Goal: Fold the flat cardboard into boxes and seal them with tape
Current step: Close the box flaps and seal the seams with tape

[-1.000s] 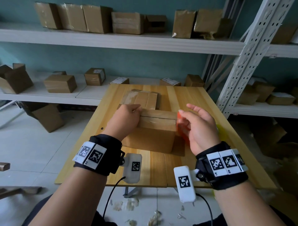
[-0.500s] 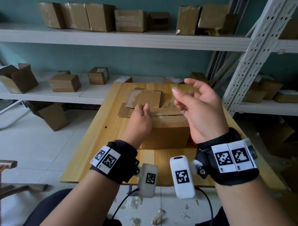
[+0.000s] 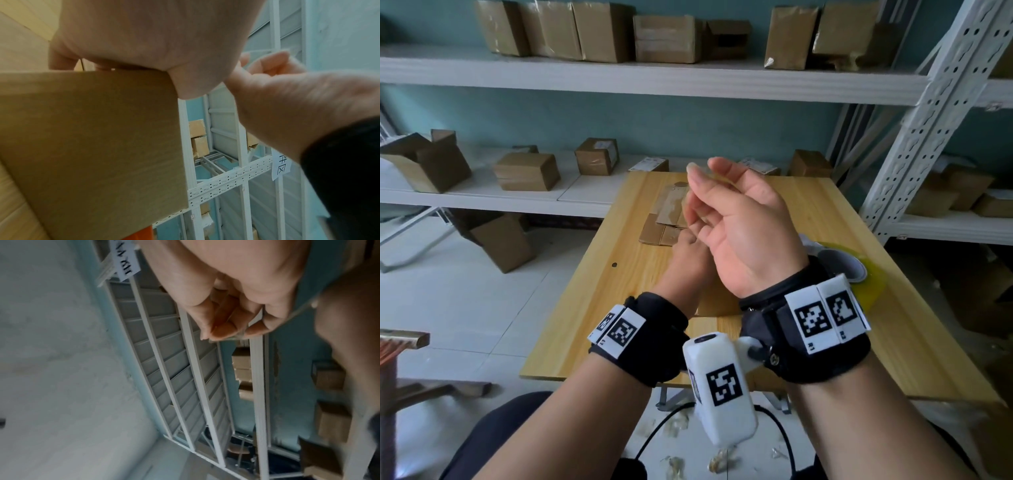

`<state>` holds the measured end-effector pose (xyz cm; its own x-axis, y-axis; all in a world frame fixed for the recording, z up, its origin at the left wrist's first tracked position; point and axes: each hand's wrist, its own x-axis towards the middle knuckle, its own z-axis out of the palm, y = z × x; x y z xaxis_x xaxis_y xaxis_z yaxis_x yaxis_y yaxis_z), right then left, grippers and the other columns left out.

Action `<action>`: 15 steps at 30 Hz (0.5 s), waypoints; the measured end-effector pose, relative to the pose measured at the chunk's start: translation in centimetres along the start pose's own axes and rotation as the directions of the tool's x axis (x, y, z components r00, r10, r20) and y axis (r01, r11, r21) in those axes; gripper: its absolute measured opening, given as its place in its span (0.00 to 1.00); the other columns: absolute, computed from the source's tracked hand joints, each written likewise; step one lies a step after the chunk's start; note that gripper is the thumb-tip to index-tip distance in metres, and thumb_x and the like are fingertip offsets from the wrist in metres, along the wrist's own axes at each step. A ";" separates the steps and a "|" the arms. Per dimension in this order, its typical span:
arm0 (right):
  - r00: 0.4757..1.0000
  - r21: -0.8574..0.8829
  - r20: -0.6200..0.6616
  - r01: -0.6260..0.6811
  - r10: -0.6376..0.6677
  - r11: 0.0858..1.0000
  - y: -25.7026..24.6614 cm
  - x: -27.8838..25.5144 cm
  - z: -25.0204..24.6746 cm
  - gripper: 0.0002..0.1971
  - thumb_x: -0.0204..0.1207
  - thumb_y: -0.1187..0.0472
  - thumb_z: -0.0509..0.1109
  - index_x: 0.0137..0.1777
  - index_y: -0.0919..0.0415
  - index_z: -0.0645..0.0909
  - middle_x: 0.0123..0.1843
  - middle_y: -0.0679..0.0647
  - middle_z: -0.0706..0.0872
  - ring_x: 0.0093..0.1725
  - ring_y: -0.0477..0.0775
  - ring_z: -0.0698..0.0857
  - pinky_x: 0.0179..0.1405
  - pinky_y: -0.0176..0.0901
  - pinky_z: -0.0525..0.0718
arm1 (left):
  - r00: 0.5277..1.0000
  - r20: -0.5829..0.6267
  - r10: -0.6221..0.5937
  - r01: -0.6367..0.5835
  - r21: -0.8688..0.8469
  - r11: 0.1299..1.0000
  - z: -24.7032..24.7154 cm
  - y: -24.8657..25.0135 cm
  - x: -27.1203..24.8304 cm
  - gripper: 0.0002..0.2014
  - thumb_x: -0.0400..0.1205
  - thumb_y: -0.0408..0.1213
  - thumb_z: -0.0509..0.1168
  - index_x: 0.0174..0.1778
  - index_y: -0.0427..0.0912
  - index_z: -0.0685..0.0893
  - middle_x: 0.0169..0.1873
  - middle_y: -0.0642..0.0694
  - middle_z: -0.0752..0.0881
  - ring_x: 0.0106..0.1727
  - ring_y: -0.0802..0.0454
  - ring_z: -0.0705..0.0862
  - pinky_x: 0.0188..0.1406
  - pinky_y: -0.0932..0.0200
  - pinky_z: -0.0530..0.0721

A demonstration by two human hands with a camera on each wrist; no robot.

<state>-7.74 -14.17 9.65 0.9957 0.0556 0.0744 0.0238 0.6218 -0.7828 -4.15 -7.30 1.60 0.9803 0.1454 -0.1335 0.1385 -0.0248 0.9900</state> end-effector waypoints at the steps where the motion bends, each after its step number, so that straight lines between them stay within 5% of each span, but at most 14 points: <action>1: 1.000 0.006 0.012 -0.006 0.006 1.000 0.1 0.0 0.2 0.10 0.79 0.74 0.77 0.52 0.61 0.83 0.38 0.53 0.87 0.38 0.50 0.86 0.55 0.50 0.83 | 1.000 0.001 0.015 -0.015 0.000 1.000 0.0 0.2 -0.2 0.37 0.74 0.56 0.64 0.77 0.39 0.77 0.71 0.34 0.85 0.69 0.36 0.86 0.51 0.48 0.87; 3: 1.000 -0.013 0.023 0.007 -0.007 1.000 0.2 -0.1 0.4 0.10 0.79 0.75 0.77 0.52 0.61 0.83 0.36 0.52 0.87 0.38 0.50 0.85 0.55 0.51 0.82 | 1.000 -0.010 0.025 -0.025 0.025 0.999 -0.1 0.3 -0.2 0.36 0.74 0.55 0.64 0.77 0.38 0.78 0.71 0.33 0.85 0.70 0.36 0.86 0.50 0.50 0.86; 8: 0.999 -0.035 0.007 0.048 -0.048 0.998 -1.1 0.1 -0.8 0.10 0.81 0.75 0.75 0.55 0.63 0.81 0.37 0.55 0.82 0.35 0.50 0.81 0.50 0.50 0.81 | 0.999 -0.032 -0.012 0.014 0.060 0.998 0.2 0.3 0.3 0.25 0.87 0.62 0.57 0.70 0.46 0.80 0.67 0.39 0.85 0.68 0.37 0.85 0.70 0.31 0.85; 15: 0.955 -0.476 -0.083 0.214 -0.286 0.853 -5.7 1.9 -6.7 0.13 0.75 0.67 0.84 0.53 0.58 0.83 0.39 0.53 0.85 0.33 0.48 0.82 0.46 0.51 0.83 | 0.999 -0.044 -0.032 0.038 0.139 0.990 0.1 0.8 -0.2 0.27 0.94 0.61 0.48 0.79 0.45 0.74 0.68 0.49 0.79 0.69 0.46 0.78 0.70 0.47 0.77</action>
<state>-5.35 -22.86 10.14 0.9512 -0.1897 0.2434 0.2760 0.1701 -0.9460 -4.23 -7.44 2.46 0.9683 0.1892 -0.1633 0.1940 -0.1568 0.9684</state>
